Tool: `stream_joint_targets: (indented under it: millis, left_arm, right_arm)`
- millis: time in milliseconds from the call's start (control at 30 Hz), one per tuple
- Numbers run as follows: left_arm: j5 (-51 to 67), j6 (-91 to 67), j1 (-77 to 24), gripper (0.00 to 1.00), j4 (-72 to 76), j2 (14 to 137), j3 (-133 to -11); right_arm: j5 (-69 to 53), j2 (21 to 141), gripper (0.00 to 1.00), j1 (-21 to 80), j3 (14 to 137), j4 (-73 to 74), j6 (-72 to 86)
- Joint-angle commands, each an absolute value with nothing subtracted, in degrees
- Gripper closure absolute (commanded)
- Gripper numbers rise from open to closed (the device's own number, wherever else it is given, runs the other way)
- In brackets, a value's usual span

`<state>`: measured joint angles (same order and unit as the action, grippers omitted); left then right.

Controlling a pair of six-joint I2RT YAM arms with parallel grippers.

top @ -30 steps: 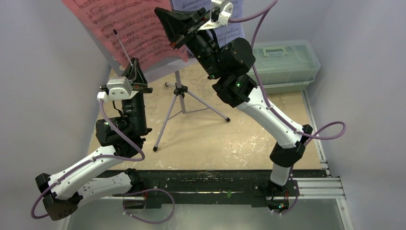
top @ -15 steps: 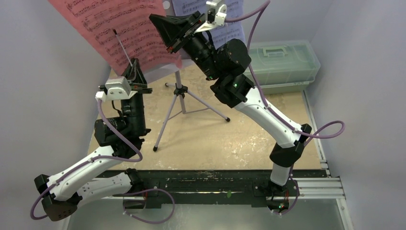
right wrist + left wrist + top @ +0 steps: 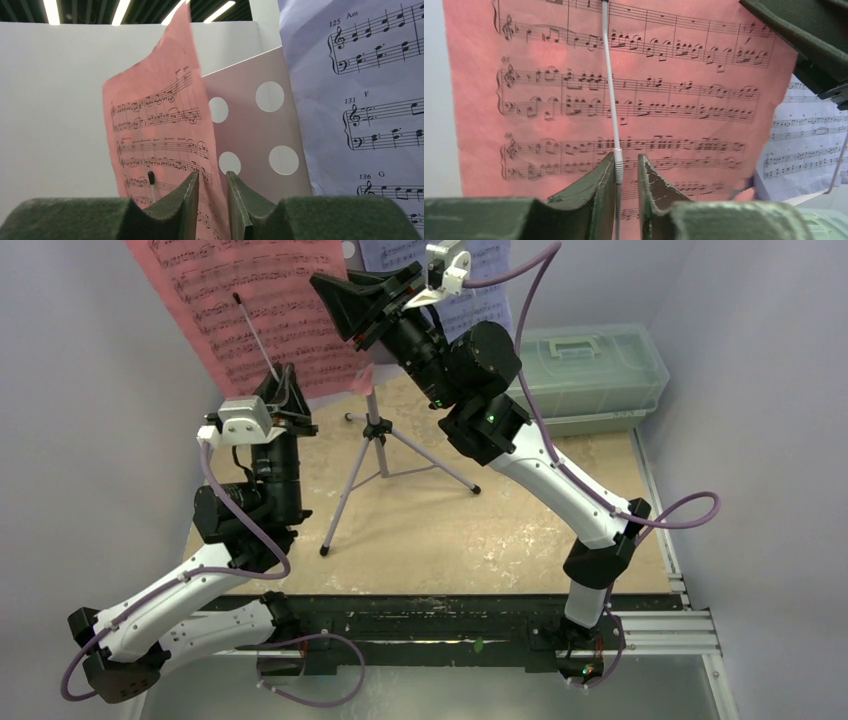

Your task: Set up the instrument practice props

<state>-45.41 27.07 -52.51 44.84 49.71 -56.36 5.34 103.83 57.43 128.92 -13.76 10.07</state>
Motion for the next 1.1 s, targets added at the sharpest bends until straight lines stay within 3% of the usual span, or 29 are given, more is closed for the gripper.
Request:
stream_joint_targets:
  millis: [0,300,433,533,700,900,1067]
  left_arm:
    - [-45.4,23.8,-52.7,0.76,41.2,48.3,-58.5]
    - [-44.0,14.7,-52.6,0.56,29.8,44.4,-60.0]
    - [-39.6,8.1,-52.6,0.46,19.0,41.1,-62.1]
    - [-35.8,5.1,-52.7,0.34,9.9,38.8,-63.1]
    - [-29.1,1.2,-52.7,0.07,-1.8,34.1,-64.3]
    - [-25.7,0.4,-52.7,0.03,-6.7,28.8,-64.5]
    - [-24.0,0.5,-52.7,0.03,-8.8,26.8,-65.0]
  right_arm:
    - [7.9,100.8,0.68,57.4,129.1,-12.6,7.9]
    - [9.5,92.8,0.43,57.4,125.5,-6.1,3.7]
    - [4.4,86.6,0.3,57.4,121.2,-0.6,0.5]
    - [1.6,80.0,0.2,57.4,111.0,2.5,-3.8]
    - [0.1,66.8,0.05,57.4,85.4,-2.3,-7.1]
    - [1.5,59.2,0.01,57.3,64.1,-6.3,-3.7]
    - [0.2,64.9,0.01,57.3,52.2,-14.4,3.3]
